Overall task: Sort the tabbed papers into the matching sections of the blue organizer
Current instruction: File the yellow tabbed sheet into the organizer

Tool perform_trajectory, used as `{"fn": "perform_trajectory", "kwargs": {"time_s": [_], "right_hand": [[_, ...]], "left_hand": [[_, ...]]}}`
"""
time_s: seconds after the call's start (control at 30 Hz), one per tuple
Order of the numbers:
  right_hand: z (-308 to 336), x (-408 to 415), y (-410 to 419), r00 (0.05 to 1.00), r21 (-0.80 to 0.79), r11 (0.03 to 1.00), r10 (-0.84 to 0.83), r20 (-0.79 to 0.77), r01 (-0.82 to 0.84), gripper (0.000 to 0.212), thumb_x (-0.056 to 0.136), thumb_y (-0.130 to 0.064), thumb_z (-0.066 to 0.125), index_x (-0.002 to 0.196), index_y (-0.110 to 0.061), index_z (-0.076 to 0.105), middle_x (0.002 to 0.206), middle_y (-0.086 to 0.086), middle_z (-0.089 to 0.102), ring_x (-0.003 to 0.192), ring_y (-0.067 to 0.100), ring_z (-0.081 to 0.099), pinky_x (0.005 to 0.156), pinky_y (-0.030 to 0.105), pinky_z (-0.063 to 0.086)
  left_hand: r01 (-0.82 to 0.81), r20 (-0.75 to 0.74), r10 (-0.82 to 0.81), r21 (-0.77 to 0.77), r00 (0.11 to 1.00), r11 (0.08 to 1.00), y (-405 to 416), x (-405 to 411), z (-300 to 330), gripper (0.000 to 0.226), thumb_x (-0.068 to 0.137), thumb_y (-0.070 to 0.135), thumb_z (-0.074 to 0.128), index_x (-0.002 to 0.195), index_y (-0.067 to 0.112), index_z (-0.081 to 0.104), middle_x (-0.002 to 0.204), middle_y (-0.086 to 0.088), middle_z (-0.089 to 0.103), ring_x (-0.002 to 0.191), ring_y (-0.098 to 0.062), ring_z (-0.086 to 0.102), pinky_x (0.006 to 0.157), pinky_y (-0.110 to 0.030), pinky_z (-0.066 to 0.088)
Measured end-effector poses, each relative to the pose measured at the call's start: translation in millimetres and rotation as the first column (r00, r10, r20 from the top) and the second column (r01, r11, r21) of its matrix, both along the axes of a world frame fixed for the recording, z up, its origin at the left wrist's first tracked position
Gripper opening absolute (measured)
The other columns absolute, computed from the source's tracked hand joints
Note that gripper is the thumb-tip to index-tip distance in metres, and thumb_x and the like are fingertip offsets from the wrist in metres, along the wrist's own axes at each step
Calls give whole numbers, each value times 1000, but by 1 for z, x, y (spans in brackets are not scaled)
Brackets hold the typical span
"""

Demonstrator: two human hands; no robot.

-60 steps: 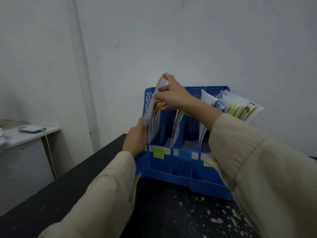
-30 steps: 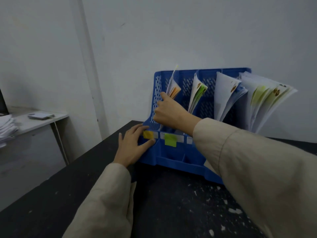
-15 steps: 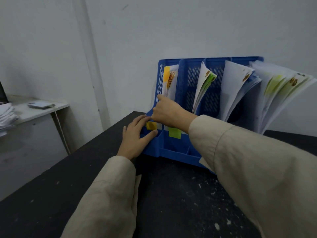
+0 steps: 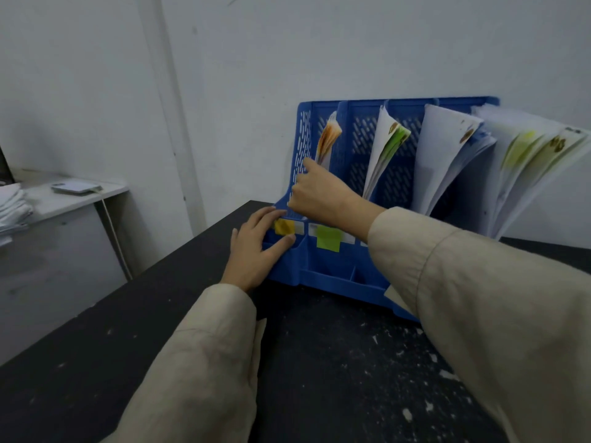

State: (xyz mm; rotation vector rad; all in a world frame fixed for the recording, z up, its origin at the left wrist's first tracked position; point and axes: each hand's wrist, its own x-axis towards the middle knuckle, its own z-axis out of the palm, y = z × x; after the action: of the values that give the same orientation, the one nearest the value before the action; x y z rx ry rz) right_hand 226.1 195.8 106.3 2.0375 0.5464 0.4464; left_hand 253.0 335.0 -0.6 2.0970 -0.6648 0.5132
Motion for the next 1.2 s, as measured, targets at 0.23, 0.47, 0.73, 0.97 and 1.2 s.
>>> {"fn": "perform_trajectory", "kwargs": {"time_s": [0.23, 0.47, 0.73, 0.97, 1.2], "right_hand": [[-9, 6, 0, 1000, -41, 999, 24, 8, -24, 40, 96, -7, 47, 60, -10, 29, 63, -2, 46, 66, 20, 49, 101, 41, 30], [-15, -24, -20, 980, -76, 991, 123, 157, -112, 34, 98, -12, 38, 129, -6, 49, 137, 14, 50, 142, 31, 22, 113, 55, 15], [-17, -102, -77, 931, 194, 943, 204, 304, -270, 23, 73, -13, 70, 95, -10, 69, 101, 10, 69, 115, 27, 57, 96, 49, 43], [-16, -189, -140, 921, 423, 888, 1, 389, -179, 33, 73, -4, 42, 94, -8, 66, 96, 11, 67, 104, 30, 60, 90, 43, 39], [-42, -278, -219, 880, 679, 733, -297, 370, -38, 30, 69, -2, 51, 93, -10, 67, 94, 8, 68, 93, 30, 61, 82, 39, 43]], "left_hand": [[26, -15, -26, 2, 1000, 1000, 1, 0, 0, 50, 72, 64, 42, 120, 48, 42, 140, 14, 40, 130, -11, 36, 110, -60, 18], [9, -17, -9, -3, 1000, 1000, 1, 1, 6, 52, 71, 66, 43, 117, 45, 50, 140, 6, 43, 130, -15, 37, 109, -60, 21], [-59, 148, 49, 67, 988, 996, -23, -39, 42, 66, 70, 63, 39, 121, 26, 60, 143, -7, 38, 131, -25, 36, 107, -54, 29], [110, 268, -136, 112, 954, 988, -89, -104, 68, 43, 83, 50, 46, 116, 27, 61, 141, -4, 41, 131, -24, 37, 105, -57, 32], [336, 288, -376, 178, 881, 925, -194, -169, 73, 44, 82, 50, 43, 111, 26, 64, 135, -1, 48, 125, -22, 45, 103, -61, 32]]}}
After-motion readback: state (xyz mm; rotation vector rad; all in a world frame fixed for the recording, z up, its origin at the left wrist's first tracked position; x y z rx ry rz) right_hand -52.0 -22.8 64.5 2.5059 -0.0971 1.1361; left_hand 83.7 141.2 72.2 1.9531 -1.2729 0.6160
